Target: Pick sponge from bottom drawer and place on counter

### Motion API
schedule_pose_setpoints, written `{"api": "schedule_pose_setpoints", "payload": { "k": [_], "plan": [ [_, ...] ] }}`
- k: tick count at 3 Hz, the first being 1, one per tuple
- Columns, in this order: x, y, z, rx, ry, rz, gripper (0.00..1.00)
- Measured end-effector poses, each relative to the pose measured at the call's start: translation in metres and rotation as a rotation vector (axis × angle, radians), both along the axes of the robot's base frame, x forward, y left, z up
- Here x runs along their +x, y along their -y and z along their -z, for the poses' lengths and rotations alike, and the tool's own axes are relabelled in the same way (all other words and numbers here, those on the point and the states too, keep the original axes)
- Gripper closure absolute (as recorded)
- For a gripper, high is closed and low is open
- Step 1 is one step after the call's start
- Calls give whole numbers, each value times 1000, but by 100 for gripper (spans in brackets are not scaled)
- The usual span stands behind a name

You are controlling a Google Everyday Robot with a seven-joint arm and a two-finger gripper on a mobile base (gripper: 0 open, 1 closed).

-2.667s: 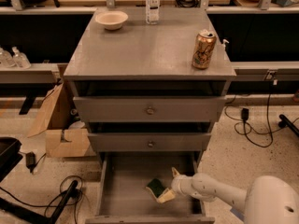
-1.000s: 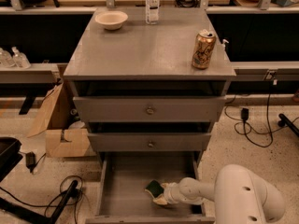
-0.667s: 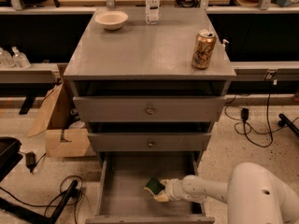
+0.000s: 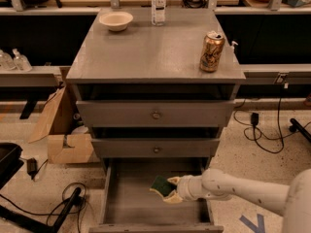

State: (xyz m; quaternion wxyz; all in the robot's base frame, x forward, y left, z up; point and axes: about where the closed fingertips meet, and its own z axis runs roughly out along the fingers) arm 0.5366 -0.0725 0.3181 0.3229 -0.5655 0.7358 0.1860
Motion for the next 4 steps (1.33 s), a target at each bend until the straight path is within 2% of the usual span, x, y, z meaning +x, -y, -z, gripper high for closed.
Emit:
{"api": "schedule_pose_setpoints", "payload": {
  "k": [1,2,3,4],
  "plan": [
    [-16,12,-84,9,-5,-72,100],
    [-10,21,-181,-4,10,-133,100],
    [17,19,-326,-45,71,-188,100],
    [35,13,-414,-74,123,-196,100]
  ]
}}
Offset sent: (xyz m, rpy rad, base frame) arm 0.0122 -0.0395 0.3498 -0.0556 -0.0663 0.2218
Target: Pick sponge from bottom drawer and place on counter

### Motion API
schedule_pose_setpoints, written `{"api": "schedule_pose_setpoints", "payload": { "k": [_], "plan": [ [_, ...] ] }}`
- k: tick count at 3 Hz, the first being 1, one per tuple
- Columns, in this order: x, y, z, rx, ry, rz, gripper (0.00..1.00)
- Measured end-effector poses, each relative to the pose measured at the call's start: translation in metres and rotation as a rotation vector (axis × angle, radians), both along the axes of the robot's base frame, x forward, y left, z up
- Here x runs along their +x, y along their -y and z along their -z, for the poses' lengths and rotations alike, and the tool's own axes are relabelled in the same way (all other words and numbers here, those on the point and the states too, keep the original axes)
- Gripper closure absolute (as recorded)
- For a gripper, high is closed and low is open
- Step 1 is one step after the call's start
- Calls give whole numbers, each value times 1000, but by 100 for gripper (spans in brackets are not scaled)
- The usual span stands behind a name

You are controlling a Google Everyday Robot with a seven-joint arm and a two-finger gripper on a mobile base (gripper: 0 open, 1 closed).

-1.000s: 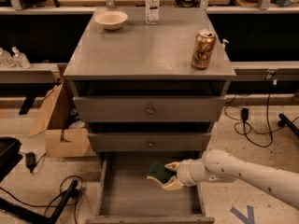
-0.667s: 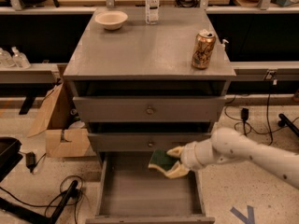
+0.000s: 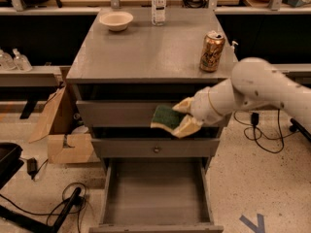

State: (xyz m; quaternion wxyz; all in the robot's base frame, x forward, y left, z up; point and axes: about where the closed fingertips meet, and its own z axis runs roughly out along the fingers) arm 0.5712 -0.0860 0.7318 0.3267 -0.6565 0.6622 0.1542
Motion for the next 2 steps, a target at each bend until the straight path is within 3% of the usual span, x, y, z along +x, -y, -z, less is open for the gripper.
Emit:
{"api": "schedule_pose_setpoints", "payload": {
  "k": [1,2],
  "plan": [
    [29,-19,-76,29,52,29,100],
    [68,-47,-134,102,92,115,100]
  ]
}}
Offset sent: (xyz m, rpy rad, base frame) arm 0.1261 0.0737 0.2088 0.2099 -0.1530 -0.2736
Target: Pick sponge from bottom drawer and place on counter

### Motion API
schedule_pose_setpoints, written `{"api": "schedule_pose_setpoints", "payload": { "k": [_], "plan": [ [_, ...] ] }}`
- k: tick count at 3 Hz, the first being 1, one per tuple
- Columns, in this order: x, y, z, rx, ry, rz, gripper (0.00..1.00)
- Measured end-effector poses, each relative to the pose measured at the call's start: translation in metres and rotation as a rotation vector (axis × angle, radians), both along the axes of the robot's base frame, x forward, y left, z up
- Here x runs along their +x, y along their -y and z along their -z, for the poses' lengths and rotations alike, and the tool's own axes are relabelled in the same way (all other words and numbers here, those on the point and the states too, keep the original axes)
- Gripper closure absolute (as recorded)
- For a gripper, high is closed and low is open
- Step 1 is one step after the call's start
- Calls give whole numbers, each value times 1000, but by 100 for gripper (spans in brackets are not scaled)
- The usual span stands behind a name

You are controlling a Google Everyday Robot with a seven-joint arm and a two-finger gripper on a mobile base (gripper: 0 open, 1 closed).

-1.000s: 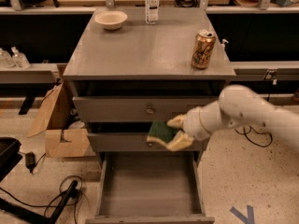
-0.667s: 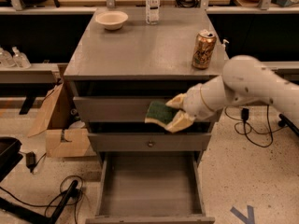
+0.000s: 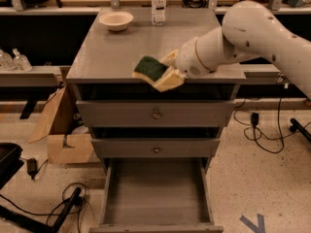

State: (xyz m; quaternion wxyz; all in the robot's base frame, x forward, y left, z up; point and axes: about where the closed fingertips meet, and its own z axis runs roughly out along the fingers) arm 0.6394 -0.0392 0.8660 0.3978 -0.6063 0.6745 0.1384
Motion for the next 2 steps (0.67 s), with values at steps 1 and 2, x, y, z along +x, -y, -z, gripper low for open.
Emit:
{"api": "schedule_pose_setpoints", "payload": {
  "k": [1,2],
  "plan": [
    [50,-27,-33,57,33,112,100],
    [120,-69,-51,102,52,245,100]
  ]
}}
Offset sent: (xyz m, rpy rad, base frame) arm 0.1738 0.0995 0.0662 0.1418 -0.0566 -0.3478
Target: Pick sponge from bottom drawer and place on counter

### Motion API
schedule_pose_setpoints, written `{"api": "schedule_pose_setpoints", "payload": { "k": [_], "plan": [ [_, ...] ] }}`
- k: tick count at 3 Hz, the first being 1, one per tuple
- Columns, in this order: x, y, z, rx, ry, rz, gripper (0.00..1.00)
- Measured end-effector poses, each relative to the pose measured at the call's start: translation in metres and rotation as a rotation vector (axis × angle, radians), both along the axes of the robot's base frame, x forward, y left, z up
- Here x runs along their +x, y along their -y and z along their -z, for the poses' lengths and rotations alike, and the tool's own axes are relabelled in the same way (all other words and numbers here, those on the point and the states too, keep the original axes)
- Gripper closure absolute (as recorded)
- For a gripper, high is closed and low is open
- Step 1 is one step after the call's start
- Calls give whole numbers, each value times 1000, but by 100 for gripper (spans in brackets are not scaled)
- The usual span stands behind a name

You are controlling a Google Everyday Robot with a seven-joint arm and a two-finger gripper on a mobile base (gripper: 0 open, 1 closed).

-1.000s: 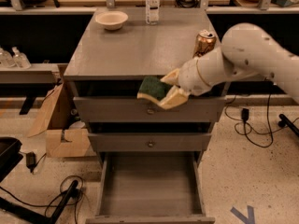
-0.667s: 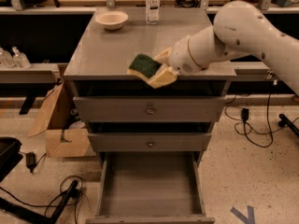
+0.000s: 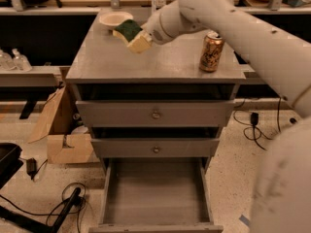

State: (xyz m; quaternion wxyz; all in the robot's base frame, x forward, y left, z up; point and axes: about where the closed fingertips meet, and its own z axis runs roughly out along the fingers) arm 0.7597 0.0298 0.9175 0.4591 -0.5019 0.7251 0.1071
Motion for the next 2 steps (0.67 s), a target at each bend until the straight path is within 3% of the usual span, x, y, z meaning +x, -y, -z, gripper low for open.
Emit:
{"api": "schedule_pose_setpoints", "payload": {
  "k": [1,2],
  "plan": [
    [42,-24,-6,4,1,94,100],
    [42,-29,-4,11,-13,102,74]
  ]
}}
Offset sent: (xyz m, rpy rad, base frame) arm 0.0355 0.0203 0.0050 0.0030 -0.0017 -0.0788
